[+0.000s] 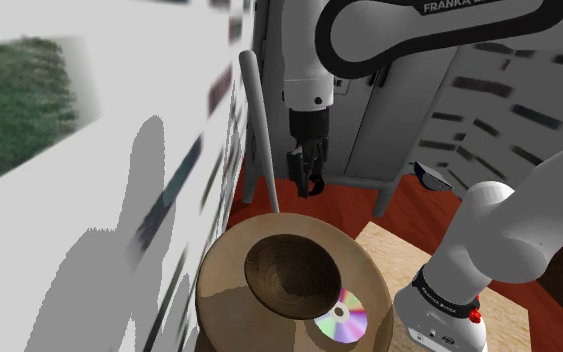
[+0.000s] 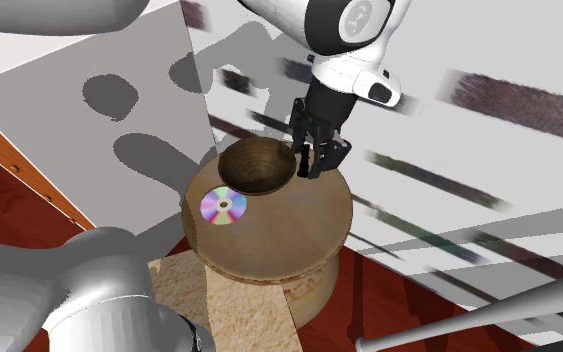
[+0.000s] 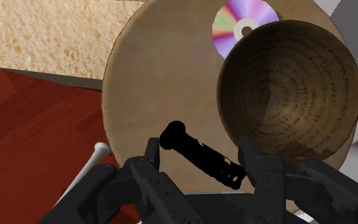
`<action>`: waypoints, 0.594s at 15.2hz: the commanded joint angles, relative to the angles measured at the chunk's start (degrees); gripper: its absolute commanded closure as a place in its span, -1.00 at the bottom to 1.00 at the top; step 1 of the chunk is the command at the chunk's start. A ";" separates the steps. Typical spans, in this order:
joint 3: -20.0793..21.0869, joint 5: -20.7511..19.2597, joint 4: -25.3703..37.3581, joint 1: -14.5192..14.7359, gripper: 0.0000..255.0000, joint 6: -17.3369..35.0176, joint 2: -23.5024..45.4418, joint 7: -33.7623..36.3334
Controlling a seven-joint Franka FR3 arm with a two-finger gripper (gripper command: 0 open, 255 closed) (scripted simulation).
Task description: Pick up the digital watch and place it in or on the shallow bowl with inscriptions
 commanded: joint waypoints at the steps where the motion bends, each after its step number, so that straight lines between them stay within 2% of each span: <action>1: 1.55 1.32 -0.34 1.13 1.00 0.05 -0.59 2.22; 9: 9.26 7.08 0.50 6.19 1.00 0.83 -1.04 12.89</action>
